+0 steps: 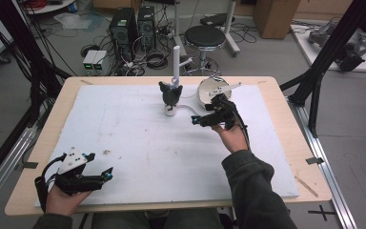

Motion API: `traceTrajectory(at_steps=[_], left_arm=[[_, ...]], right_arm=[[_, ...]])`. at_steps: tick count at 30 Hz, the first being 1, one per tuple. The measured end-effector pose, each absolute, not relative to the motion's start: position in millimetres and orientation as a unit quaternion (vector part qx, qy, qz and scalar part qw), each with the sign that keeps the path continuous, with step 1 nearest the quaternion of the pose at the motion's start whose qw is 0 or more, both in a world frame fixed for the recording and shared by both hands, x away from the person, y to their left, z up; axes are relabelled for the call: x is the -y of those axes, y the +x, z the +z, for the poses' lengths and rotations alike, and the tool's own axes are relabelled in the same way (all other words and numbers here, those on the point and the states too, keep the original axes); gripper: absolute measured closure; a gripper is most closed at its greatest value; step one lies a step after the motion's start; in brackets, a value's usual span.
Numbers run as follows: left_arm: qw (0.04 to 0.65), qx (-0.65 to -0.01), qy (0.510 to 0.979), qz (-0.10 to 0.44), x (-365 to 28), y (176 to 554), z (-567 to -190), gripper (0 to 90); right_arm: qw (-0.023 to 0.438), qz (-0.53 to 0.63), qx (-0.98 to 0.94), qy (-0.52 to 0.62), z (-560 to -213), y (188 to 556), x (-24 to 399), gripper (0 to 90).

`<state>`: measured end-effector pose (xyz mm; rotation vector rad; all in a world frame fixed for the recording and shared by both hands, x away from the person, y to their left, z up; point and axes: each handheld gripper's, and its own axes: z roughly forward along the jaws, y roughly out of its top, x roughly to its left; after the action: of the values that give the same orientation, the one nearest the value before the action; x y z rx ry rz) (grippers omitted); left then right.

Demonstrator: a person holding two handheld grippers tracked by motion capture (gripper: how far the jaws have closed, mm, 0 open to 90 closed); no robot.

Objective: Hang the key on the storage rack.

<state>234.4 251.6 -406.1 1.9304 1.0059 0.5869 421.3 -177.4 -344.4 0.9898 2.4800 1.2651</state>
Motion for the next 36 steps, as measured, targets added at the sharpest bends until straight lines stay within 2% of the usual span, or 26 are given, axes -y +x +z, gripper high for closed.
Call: traceTrajectory(at_steps=[36], left_arm=[[0.429, -0.404, 0.774, 0.234, -249, 234, -406, 19.0]], right_arm=[[0.109, 0.439, -0.825, 0.338, -356, 394, 199, 13.2]])
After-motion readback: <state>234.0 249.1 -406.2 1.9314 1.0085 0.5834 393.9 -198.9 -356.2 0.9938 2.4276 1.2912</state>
